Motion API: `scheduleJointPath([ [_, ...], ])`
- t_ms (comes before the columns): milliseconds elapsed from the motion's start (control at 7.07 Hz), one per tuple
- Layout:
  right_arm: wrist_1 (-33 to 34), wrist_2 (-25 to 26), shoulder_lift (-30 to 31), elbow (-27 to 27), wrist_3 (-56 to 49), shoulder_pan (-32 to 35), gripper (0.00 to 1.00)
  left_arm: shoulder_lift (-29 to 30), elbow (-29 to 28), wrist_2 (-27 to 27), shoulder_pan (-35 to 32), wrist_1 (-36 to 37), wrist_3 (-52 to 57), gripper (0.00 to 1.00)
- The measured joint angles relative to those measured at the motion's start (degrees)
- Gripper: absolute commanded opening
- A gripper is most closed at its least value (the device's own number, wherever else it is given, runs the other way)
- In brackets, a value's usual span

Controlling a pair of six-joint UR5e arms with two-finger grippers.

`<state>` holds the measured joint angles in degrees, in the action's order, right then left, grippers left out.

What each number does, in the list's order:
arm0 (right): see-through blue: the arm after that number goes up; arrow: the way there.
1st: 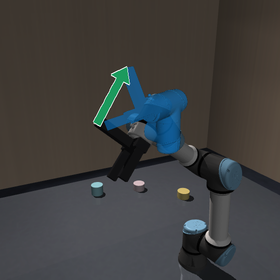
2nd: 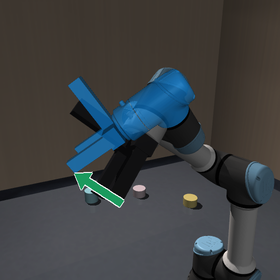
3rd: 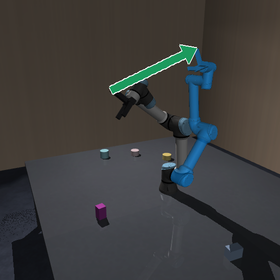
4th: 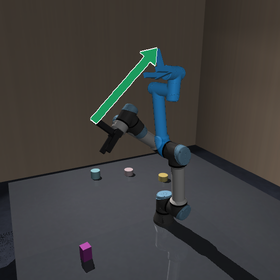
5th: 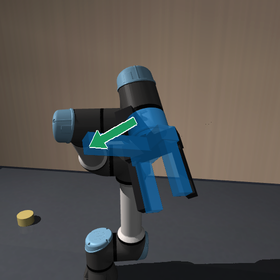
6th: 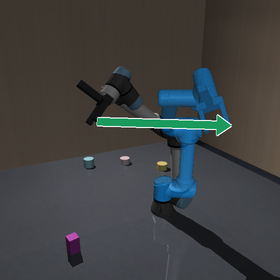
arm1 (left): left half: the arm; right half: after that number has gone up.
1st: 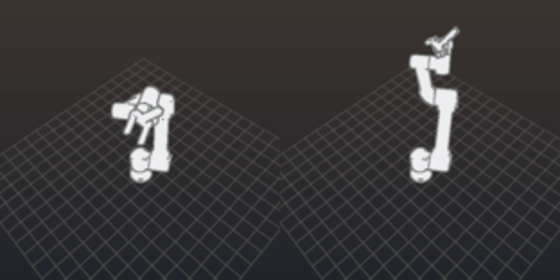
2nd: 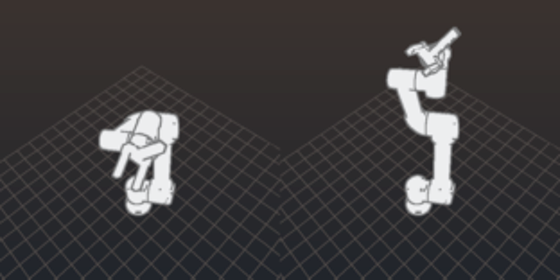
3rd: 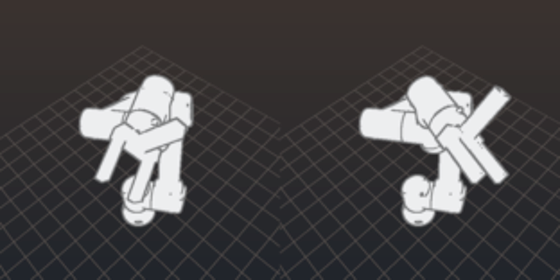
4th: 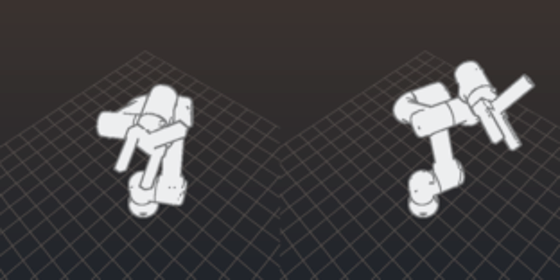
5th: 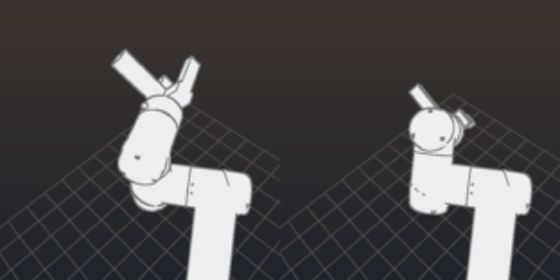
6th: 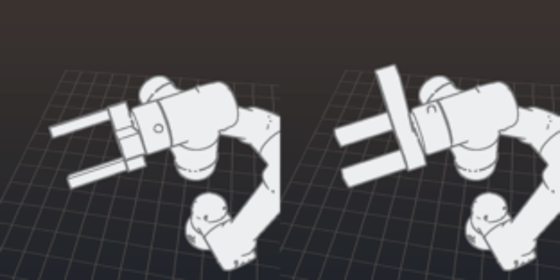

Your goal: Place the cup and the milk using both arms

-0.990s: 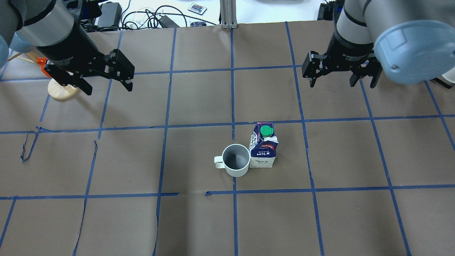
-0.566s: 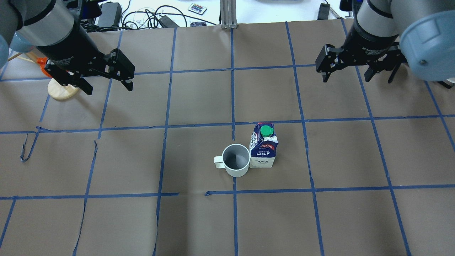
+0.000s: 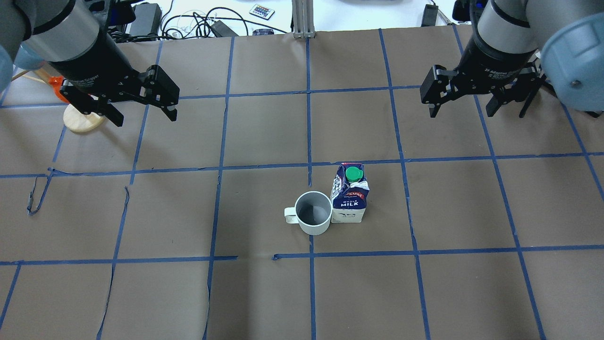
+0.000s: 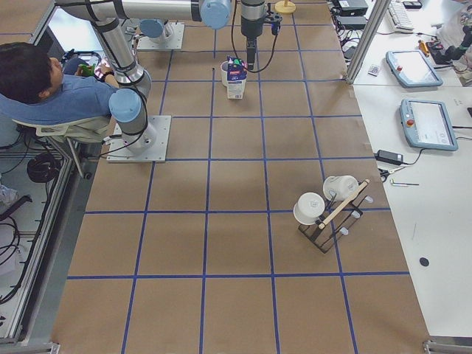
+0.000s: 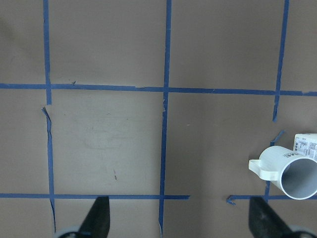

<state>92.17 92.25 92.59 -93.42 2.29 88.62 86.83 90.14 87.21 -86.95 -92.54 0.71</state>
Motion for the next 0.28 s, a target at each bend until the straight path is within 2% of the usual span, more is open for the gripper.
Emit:
scheduleJointPath([
  [283,-0.3,0.0,0.1,0.0,0.0,0.0,1.00,0.1,0.0,0.0,0.0,0.0,0.0,1.00],
])
